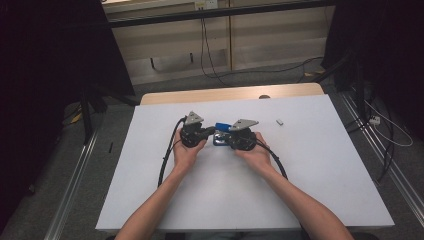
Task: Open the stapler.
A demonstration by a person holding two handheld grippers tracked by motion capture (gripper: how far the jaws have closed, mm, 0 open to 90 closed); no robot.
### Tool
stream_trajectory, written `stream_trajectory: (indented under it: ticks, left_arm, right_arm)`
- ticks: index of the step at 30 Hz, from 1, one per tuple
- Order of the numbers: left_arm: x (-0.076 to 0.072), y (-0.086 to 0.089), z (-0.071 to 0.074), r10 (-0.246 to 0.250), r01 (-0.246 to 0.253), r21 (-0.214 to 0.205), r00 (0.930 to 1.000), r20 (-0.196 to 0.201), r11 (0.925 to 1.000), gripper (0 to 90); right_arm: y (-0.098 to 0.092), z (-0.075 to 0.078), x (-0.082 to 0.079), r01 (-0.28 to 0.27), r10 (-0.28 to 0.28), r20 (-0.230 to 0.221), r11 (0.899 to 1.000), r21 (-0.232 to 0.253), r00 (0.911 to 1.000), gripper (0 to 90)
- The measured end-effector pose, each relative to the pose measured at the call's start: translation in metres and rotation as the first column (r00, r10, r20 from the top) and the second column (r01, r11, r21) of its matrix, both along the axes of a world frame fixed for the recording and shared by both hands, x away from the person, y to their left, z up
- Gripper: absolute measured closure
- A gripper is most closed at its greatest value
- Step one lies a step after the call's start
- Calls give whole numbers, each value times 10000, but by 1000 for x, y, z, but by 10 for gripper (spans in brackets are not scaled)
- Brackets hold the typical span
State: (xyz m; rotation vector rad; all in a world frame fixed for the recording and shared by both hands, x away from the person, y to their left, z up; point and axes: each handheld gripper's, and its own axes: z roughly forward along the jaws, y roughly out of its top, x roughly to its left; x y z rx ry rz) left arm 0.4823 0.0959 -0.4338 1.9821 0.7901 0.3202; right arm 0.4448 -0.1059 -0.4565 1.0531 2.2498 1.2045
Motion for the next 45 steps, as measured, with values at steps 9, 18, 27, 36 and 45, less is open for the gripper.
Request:
stream_trajectory:
  ticks: [9,18,27,36,45]
  left_arm:
    - [-1,-1,3,14,-13,-126,10000,79,9999,900]
    - [-1,-3,8,-67,71,-181,9998,182,9998,900]
    - [0,-4,10,-52,56,-292,9999,138,9996,900]
    - [0,-5,12,-72,79,-362,9998,193,9993,900]
    - [2,-6,11,-36,48,-465,9996,263,9989,900]
  right_arm:
    - [-5,1,-4,227,-228,185,9997,40,9996,900]
    - [-2,6,-6,358,-371,651,9991,207,9972,900]
    - [9,4,-6,606,-652,912,9968,526,9937,900]
    - [19,3,-3,757,-812,1203,9959,495,9894,900]
    - [21,5,-1,1151,-1220,1621,9920,516,9792,900]
